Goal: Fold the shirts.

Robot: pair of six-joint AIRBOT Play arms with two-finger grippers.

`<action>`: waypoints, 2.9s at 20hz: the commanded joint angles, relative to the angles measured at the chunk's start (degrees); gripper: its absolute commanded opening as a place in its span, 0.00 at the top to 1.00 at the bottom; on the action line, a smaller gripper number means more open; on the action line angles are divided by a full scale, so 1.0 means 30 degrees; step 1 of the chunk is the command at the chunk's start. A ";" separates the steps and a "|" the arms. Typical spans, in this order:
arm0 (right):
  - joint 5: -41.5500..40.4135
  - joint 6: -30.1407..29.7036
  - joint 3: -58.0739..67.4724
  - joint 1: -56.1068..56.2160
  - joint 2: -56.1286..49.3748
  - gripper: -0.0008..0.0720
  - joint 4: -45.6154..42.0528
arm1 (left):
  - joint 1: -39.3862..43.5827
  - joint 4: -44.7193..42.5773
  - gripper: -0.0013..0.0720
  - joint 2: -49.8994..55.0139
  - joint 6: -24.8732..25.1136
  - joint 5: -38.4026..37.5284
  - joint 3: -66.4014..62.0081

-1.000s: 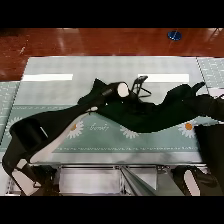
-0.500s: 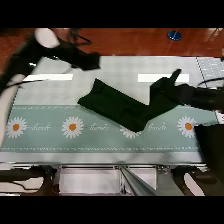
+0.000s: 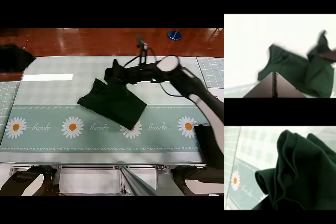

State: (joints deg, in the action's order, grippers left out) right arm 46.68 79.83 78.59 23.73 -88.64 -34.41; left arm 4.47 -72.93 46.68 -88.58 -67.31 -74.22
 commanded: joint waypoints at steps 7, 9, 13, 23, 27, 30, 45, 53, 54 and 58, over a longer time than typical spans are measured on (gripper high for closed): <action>0.2004 0.0532 0.3701 0.0087 -0.4131 0.42 0.1253 | -0.0168 0.1668 0.95 -0.1931 -0.0867 0.3971 0.7985; 0.5639 0.0670 0.3694 -0.1967 -0.2674 0.42 0.0940 | -0.0168 0.1668 0.95 -0.1508 -0.0852 0.3978 0.7992; 1.0287 0.2426 0.2579 -0.5479 0.3286 0.42 -0.8029 | -0.0168 0.1763 0.95 -0.1537 -0.0867 0.3854 0.7992; -0.3337 0.9289 -1.7201 -0.6528 1.2553 0.43 -0.6878 | -0.0131 0.2040 0.95 -0.1486 -0.0867 0.3869 0.8058; -0.2535 0.0204 -1.7289 -0.6521 0.7832 0.43 0.3497 | -0.0131 0.2040 0.95 -0.1464 -0.0860 0.3876 0.8058; -0.1056 -0.3563 -1.7070 -0.6521 0.4823 0.43 0.7635 | -0.0131 0.2040 0.95 -0.1275 -0.0867 0.3876 0.8058; 0.3257 -0.0532 -0.4634 -0.2885 0.0925 0.96 -0.1188 | -0.0131 0.2535 0.95 -0.0415 -0.0860 0.3876 0.8051; 1.0091 0.3271 0.6943 -0.6521 0.2856 0.96 -0.7555 | -0.0131 0.2543 0.95 -0.0415 -0.0772 0.3883 0.8051; 1.0593 0.3818 0.7621 -0.7519 0.3147 0.96 -0.7497 | -0.0131 0.2535 0.95 -0.0415 -0.0772 0.3891 0.8051; 1.3376 0.4830 0.8364 -1.1795 0.4736 0.96 -0.7133 | -0.0131 0.2543 0.95 -0.0408 -0.0765 0.4167 0.8051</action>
State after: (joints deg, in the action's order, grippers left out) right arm 79.05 91.42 100.33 -3.55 -77.47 -55.24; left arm 4.05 -65.32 45.41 -90.87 -55.44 -50.06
